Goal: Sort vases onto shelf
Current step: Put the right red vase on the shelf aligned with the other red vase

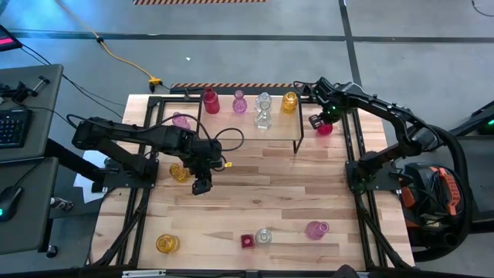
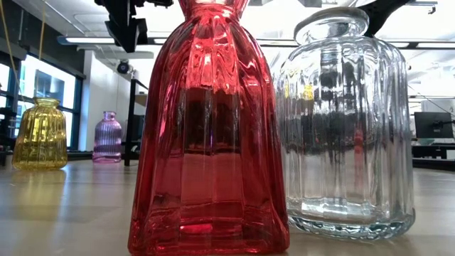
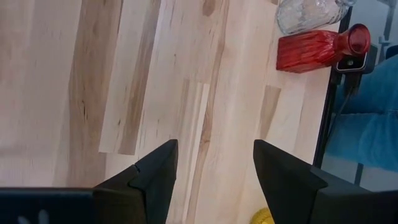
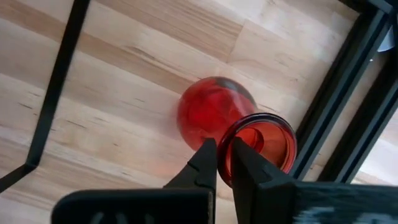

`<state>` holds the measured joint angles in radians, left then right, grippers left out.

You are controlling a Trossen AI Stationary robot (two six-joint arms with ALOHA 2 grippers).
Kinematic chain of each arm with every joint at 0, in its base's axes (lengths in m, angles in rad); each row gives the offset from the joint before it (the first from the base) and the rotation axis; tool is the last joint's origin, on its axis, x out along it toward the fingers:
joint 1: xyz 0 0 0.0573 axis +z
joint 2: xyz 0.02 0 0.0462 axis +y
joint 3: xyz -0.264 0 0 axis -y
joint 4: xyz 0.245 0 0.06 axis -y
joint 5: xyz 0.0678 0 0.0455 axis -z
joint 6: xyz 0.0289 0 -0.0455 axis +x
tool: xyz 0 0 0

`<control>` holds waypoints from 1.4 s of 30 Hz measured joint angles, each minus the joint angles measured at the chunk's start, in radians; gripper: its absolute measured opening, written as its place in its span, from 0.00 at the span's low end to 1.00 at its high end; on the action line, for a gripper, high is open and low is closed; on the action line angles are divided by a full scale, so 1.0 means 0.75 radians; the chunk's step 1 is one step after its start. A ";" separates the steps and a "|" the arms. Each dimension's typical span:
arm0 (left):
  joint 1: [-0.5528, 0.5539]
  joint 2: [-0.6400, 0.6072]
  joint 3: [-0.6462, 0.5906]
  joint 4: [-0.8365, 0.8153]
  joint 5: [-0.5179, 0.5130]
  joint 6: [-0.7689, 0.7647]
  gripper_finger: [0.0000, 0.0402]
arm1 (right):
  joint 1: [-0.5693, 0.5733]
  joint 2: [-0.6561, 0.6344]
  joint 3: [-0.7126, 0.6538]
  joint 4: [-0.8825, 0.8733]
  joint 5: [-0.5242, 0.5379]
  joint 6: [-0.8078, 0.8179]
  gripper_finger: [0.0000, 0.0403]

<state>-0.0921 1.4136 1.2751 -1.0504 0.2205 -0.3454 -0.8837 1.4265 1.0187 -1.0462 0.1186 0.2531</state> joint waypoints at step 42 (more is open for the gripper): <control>0.001 0.000 -0.001 0.010 -0.033 0.081 0.50 | 0.252 -0.249 0.551 -0.702 -0.080 0.129 0.00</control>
<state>-0.0917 1.4136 1.2747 -1.0428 0.1959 -0.2844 -0.6948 1.2401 1.4322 -1.5726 0.0589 0.3498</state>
